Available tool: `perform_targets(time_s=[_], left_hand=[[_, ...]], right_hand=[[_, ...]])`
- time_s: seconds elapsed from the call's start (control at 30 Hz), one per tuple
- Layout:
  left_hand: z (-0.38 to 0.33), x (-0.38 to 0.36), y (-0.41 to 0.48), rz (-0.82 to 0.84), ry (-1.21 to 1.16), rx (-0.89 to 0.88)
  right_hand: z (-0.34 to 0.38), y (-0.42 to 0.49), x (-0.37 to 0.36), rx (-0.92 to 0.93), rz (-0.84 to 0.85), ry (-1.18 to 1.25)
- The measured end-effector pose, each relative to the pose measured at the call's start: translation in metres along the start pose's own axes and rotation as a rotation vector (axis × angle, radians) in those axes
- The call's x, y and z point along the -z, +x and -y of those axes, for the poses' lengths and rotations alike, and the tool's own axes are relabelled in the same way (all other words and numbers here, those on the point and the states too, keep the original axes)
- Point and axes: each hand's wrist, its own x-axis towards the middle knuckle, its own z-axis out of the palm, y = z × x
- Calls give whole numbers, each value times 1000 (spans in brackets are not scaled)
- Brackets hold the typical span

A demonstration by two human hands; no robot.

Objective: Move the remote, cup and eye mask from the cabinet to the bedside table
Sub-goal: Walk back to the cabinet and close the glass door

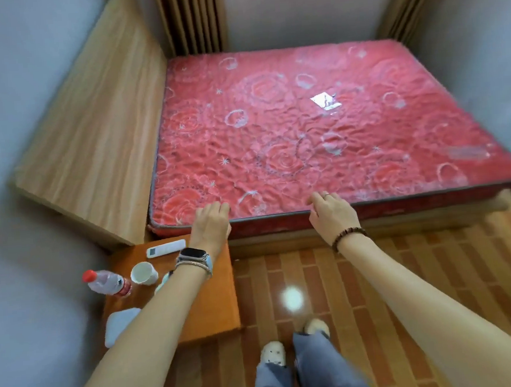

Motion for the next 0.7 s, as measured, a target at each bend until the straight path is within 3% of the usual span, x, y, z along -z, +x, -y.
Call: perform_targets(time_s=[0.2, 0.43, 0.7], left_hand=[[-111, -6, 41, -17, -63, -319], [-247, -1, 29, 15, -136, -701], [-371, 19, -49, -24, -104, -1106]], right_hand=[[-85, -85, 32, -271, -110, 3], [-160, -230, 55, -656, -200, -40], [-172, -404, 64, -1003, -236, -32]])
